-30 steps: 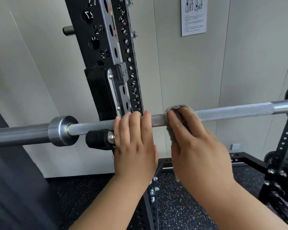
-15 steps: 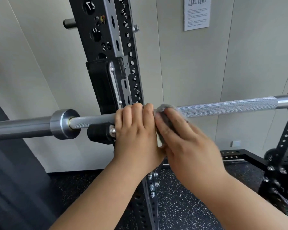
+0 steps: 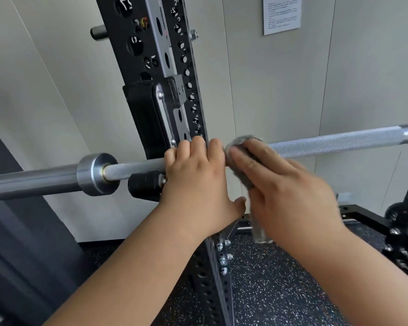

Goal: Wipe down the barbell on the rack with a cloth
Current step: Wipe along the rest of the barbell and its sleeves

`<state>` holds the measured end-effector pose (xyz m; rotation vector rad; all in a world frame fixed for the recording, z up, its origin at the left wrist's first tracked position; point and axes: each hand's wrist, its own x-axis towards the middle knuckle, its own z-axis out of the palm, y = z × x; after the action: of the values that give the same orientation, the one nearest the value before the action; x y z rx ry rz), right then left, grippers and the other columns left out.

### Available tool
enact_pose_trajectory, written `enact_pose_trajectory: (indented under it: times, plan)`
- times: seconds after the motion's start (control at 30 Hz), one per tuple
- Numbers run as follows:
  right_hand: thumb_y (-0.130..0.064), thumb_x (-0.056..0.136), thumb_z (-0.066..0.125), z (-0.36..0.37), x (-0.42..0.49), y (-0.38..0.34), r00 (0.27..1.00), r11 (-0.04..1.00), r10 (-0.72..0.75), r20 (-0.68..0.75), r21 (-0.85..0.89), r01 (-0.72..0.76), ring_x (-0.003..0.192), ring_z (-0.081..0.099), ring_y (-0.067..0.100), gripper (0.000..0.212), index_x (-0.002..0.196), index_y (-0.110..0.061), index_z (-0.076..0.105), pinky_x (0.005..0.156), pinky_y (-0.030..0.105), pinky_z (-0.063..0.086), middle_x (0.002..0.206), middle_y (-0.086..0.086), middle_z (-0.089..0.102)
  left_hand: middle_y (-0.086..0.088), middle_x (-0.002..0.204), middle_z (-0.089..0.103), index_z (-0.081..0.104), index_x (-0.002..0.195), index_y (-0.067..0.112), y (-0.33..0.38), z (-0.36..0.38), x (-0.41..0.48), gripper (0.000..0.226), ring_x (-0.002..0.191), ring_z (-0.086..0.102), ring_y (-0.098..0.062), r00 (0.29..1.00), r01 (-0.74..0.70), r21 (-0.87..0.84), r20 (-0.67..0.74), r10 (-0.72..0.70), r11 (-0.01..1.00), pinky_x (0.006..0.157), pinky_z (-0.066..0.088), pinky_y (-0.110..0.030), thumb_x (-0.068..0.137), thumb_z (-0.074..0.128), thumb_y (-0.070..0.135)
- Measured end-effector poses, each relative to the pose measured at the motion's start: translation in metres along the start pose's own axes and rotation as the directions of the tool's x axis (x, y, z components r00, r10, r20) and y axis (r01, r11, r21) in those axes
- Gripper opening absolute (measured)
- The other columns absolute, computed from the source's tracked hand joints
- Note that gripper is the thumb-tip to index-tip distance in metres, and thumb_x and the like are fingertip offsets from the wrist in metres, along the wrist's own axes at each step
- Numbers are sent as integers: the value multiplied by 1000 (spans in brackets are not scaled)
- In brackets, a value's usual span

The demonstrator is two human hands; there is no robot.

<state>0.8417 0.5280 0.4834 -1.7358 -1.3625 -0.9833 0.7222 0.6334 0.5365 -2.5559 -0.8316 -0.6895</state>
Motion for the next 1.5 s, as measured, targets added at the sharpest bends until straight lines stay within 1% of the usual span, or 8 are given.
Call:
enact_pose_trajectory:
  times: [0.3,0.47,0.63,0.8,0.97,1.13,1.33,1.5]
  plan:
    - [-9,94,67,3,-9,-6,1000,1000,11,17,-11,-10,122,63,23,62,153,-23,51,78,39,60,157,-5,47,1,120,49,39,123,23,-13,-29,8,68,117,48,-24,969,-117,-30,215,121,993,107,39,-47,81,40,77]
    - [-13,90,74,-3,-10,-1,997,996,74,-4,-54,-74,92,71,25,61,147,-29,59,60,32,54,153,-10,55,1,123,55,41,139,20,-20,-29,-15,67,117,54,-24,996,-83,205,39,77,975,105,41,-44,91,49,66]
    - [-12,97,44,13,-13,-19,993,997,36,114,-66,-29,139,51,28,68,163,-19,31,98,46,58,166,2,35,-6,108,57,43,120,14,-17,-6,-10,57,97,59,-27,998,-65,317,29,59,946,80,51,-42,83,73,45]
    - [-13,88,54,19,-2,-24,989,999,-40,142,-8,41,109,66,30,74,161,-22,39,75,45,62,163,-4,41,9,113,55,41,121,27,-31,-27,0,68,109,57,-17,988,-143,184,87,128,973,81,49,-36,78,61,76]
    - [-8,93,63,-3,-13,1,993,991,105,-44,-75,-108,114,68,25,58,149,-19,57,80,34,54,154,-1,54,18,85,50,43,94,38,-40,-46,8,51,76,48,-2,959,-133,-58,246,143,989,64,36,-32,76,46,85]
    - [-15,96,43,19,-9,-18,977,998,-40,211,-37,49,133,56,25,72,165,-25,27,91,44,59,169,-4,30,18,81,65,60,102,45,-47,-50,18,48,73,57,1,948,-49,-252,293,125,966,65,48,-30,76,43,82]
    - [-9,95,58,-8,-15,7,991,992,115,-70,-51,-118,118,69,25,54,148,-19,59,82,36,57,154,-2,55,24,74,65,63,95,46,-49,-42,18,43,63,59,1,967,-6,-265,243,72,964,57,42,-28,81,40,80]
    - [-12,97,53,20,-21,-18,996,1000,4,89,3,-4,124,63,26,63,159,-20,43,92,41,60,164,1,41,33,73,62,61,91,48,-43,-41,18,34,60,57,0,982,32,-244,188,15,969,55,39,-28,92,41,75]
